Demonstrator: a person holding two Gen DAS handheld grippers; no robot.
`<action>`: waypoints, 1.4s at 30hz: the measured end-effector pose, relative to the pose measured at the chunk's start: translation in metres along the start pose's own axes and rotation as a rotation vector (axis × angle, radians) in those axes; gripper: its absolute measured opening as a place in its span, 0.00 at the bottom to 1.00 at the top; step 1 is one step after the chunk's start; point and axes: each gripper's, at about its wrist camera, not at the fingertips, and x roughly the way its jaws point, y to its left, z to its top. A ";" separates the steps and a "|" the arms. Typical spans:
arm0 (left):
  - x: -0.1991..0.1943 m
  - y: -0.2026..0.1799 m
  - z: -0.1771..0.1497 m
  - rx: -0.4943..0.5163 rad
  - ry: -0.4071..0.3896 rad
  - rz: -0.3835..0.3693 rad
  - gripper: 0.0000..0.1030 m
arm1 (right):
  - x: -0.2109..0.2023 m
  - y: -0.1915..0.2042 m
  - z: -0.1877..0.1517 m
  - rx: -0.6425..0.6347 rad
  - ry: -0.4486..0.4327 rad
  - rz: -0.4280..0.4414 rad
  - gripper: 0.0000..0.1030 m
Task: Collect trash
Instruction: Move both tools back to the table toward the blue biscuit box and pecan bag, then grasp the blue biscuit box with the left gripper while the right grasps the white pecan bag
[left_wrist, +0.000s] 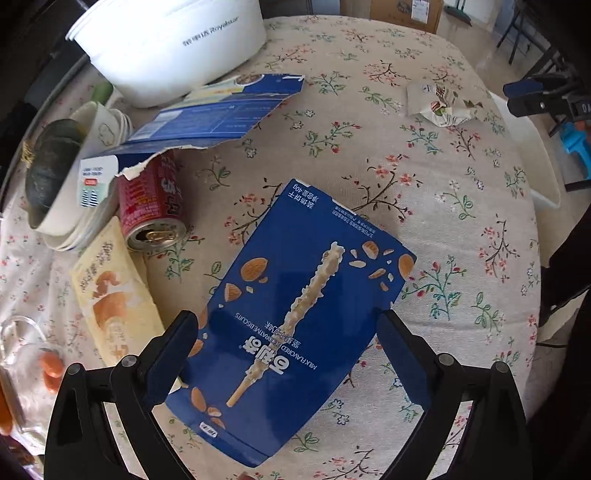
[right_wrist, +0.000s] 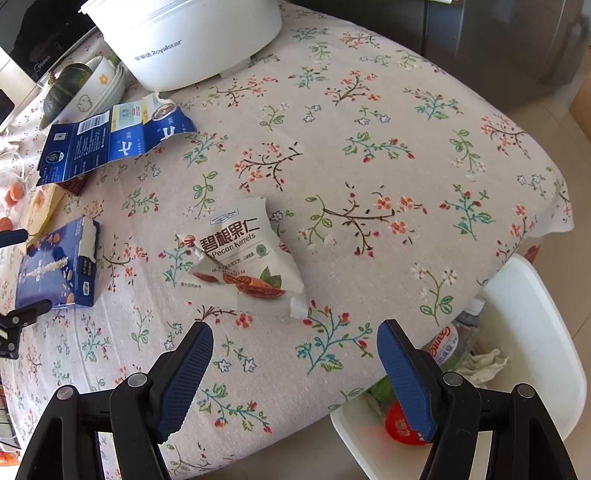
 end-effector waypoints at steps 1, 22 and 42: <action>0.003 0.005 0.001 -0.011 0.001 -0.016 0.99 | 0.000 0.000 0.001 0.003 0.003 0.004 0.76; 0.009 -0.010 -0.029 -0.139 0.049 -0.248 1.00 | 0.014 0.006 0.008 -0.012 0.038 0.020 0.76; 0.000 -0.054 -0.077 -0.378 0.003 -0.055 0.99 | 0.013 0.006 0.010 0.037 0.017 0.042 0.76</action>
